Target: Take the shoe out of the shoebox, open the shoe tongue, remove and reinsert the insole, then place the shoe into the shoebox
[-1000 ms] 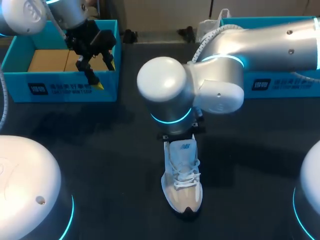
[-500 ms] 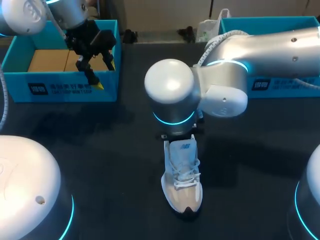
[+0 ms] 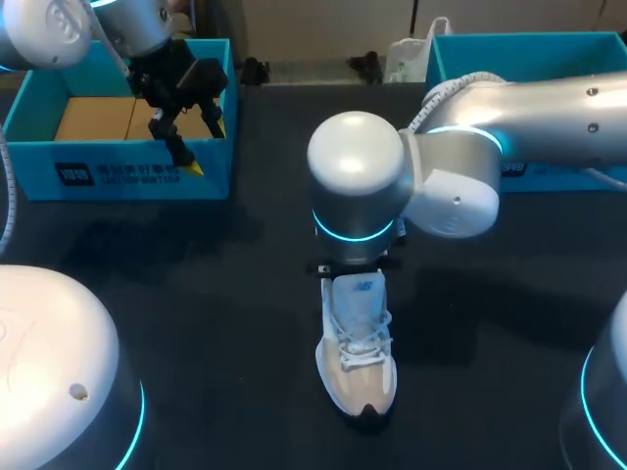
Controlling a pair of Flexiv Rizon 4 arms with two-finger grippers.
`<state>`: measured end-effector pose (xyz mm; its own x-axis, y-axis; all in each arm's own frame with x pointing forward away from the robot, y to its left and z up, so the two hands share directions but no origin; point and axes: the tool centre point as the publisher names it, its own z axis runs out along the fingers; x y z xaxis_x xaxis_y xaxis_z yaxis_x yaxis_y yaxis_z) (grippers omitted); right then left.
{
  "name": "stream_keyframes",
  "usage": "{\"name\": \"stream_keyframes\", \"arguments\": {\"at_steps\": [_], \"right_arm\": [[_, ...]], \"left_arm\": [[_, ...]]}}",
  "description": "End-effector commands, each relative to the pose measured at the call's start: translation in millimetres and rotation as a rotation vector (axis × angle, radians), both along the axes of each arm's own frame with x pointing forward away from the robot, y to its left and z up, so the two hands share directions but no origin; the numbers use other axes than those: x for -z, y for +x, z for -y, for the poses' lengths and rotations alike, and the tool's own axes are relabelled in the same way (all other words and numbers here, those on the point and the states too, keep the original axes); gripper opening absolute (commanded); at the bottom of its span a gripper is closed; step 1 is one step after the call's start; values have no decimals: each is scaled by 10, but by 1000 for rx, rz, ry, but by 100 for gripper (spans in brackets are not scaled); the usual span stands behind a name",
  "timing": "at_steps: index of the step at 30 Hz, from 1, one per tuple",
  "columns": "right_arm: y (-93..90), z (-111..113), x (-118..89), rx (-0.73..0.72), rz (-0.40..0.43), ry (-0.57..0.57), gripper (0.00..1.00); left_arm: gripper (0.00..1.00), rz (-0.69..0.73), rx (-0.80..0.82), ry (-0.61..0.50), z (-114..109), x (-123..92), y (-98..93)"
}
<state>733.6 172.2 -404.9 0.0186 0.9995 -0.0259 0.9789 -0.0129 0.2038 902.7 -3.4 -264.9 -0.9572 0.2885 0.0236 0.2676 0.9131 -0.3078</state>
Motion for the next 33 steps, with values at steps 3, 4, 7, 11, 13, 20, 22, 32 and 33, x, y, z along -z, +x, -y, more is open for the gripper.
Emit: {"name": "stream_keyframes", "arguments": {"at_steps": [3, 4, 7, 11, 13, 20, 22, 32, 33], "right_arm": [[-29, -11, -134, -4, 9, -6, 0], [-33, -14, -175, -6, 13, -8, 0], [-40, -17, -280, -20, 12, -2, 0], [-44, 21, -348, -39, -13, 9, 0], [-36, 64, -366, -61, -34, 23, 0], [-57, 142, -362, -116, -76, 66, 13], [-90, 135, -371, -120, -80, 72, 36], [-260, 77, -409, -128, -112, 53, 95], [-270, 72, -410, -130, -115, 52, 100]], "left_arm": [[100, 1, 0, 1, -4, -2, -6], [100, 1, 0, 1, -4, -2, -6], [100, 1, 0, 1, -4, -2, -6], [100, 1, 0, 1, -4, -2, -6], [100, 1, 0, 1, -4, -2, -6], [100, 1, 0, 1, -4, -2, -6], [100, 1, 0, 1, -4, -2, -6], [100, 1, 0, 1, -4, -2, -6], [100, 1, 0, 1, -4, -2, -6]]}}
